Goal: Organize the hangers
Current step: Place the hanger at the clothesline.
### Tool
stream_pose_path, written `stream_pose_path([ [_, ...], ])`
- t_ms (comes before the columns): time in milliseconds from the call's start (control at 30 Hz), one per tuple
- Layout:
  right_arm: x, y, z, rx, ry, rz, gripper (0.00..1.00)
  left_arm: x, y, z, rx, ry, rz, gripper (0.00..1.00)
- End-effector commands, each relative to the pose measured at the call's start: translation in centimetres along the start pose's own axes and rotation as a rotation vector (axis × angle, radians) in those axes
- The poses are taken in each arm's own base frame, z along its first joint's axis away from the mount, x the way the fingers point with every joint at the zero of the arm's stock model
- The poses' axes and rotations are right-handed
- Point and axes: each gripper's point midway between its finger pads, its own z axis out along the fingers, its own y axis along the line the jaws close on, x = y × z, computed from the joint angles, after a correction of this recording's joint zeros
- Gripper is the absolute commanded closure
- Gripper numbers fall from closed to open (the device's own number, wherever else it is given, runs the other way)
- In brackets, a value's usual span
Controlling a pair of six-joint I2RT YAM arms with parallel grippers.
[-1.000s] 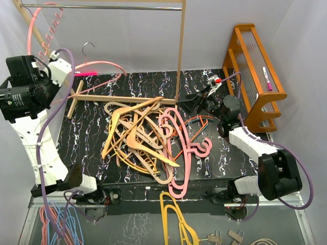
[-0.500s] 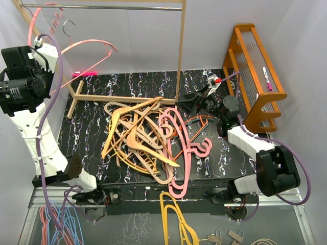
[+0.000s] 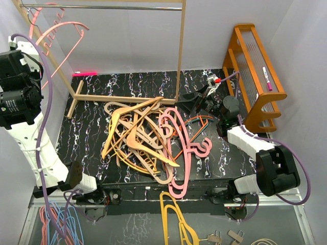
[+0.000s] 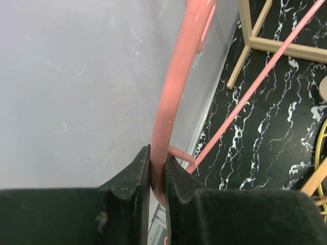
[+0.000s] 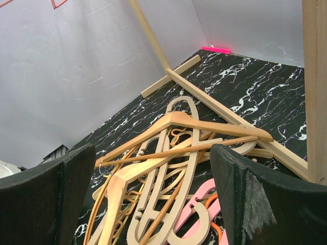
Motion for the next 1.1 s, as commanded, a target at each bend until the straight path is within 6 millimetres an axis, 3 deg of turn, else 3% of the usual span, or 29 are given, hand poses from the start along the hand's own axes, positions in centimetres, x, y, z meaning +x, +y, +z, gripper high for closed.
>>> stream_pose_path([
  [0,-0.6,0.8,0.3,-0.033,-0.031,-0.031,0.02,-2.3,1.1,-0.5,-0.040,-0.095,-0.069,1.00],
  [400,-0.8,0.8,0.9,-0.061,-0.030,-0.048,0.01,-5.7,2.1,1.8,-0.107,-0.184,-0.056,1.00],
  [700,-0.6,0.6,1.0,-0.064,-0.023,-0.049,0.01,-5.9,0.5,4.7,-0.067,-0.150,-0.061,1.00],
  [1067,-0.3,1.1,0.5,-0.080,-0.021,-0.072,0.02,-7.6,0.0,6.8,-0.065,-0.180,-0.064,1.00],
])
